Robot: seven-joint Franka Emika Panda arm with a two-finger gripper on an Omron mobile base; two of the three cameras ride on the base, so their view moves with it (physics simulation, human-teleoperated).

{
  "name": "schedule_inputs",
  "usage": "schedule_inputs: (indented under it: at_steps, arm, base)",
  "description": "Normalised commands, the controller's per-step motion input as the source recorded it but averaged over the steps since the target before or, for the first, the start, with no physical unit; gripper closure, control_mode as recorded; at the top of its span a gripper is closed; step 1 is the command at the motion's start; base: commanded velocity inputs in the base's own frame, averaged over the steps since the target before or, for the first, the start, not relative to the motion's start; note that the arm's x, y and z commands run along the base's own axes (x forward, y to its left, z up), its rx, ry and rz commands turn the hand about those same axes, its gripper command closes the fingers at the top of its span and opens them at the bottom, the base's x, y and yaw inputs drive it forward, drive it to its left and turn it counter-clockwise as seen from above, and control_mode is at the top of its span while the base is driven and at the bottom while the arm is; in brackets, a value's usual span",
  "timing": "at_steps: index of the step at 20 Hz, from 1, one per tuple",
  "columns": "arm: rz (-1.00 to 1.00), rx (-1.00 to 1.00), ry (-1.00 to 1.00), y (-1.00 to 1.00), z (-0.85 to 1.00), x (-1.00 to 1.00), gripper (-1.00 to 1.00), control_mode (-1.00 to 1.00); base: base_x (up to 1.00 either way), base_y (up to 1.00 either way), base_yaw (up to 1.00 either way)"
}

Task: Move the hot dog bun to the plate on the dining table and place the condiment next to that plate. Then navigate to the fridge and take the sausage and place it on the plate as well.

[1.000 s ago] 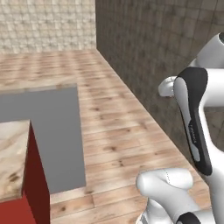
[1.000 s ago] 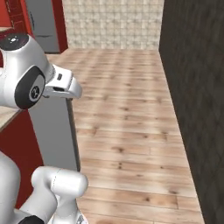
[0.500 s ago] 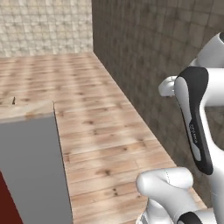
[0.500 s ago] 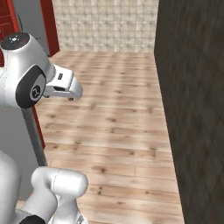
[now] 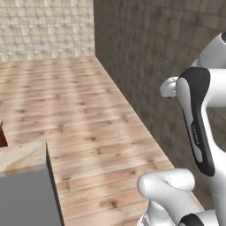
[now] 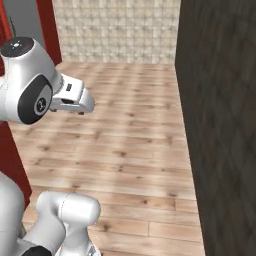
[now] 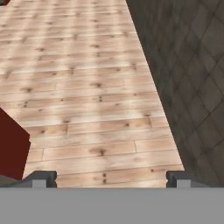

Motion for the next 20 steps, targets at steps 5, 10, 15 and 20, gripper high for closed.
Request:
schedule_inputs:
  at_steps: [5, 10, 15, 20]
  arm:
    - [0.00, 0.00, 0.00, 0.00, 0.00, 0.00, -1.00, 1.00]
    - [0.00, 0.00, 0.00, 0.00, 0.00, 0.00, -1.00, 1.00]
    - [0.00, 0.00, 0.00, 0.00, 0.00, 0.00, -1.00, 1.00]
    - [0.00, 0.00, 0.00, 0.00, 0.00, 0.00, -1.00, 1.00]
  base:
    - [1.00, 0.00, 0.00]
    - [1.00, 0.02, 0.00]
    - [1.00, 0.08, 0.01]
    - [1.00, 0.33, 0.09]
